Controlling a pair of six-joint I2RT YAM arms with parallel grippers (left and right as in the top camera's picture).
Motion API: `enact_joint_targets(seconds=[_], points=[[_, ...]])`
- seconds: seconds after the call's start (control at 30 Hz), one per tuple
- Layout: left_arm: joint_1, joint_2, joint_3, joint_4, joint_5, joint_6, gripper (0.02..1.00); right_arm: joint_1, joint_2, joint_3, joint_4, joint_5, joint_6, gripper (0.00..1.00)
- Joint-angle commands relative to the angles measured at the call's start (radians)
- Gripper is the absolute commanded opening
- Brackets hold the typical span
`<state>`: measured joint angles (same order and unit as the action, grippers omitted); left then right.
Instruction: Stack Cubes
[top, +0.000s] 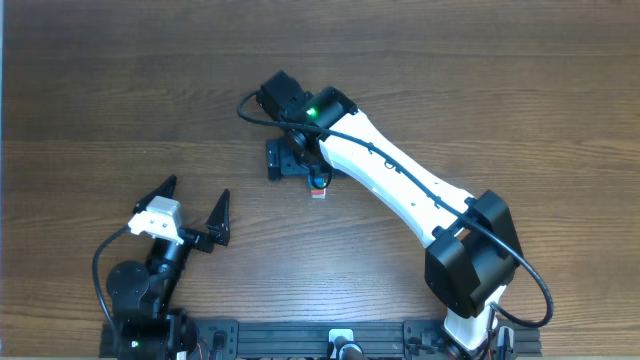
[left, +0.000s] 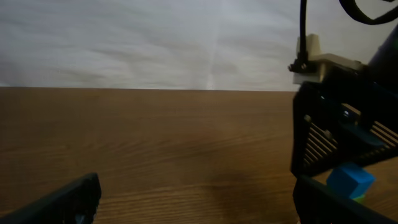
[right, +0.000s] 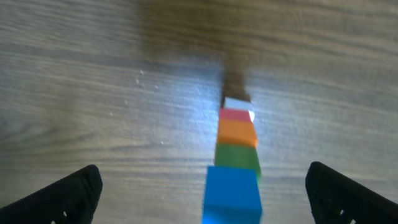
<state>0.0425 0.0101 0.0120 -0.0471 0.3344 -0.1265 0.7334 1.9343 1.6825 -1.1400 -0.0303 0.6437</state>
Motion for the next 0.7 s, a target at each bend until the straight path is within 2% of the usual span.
enact_joint_targets(seconds=[0.03, 0.27, 0.53, 0.7], points=[[0.005, -0.007, -0.006, 0.002, 0.010, 0.015, 0.998, -0.035, -0.031, -0.008, 0.048, 0.056, -0.058, 0.993], [0.005, -0.007, -0.006, 0.002, 0.010, 0.015, 1.000, -0.229, -0.031, -0.008, 0.262, 0.185, -0.266, 0.991], [0.005, -0.007, -0.006, 0.001, 0.010, 0.015, 0.996, -0.505, -0.042, -0.021, 0.243, 0.185, -0.438, 0.993], [0.005, -0.007, -0.006, 0.002, 0.010, 0.015, 0.998, -0.597, -0.157, -0.151, 0.362, 0.180, -0.529, 0.993]])
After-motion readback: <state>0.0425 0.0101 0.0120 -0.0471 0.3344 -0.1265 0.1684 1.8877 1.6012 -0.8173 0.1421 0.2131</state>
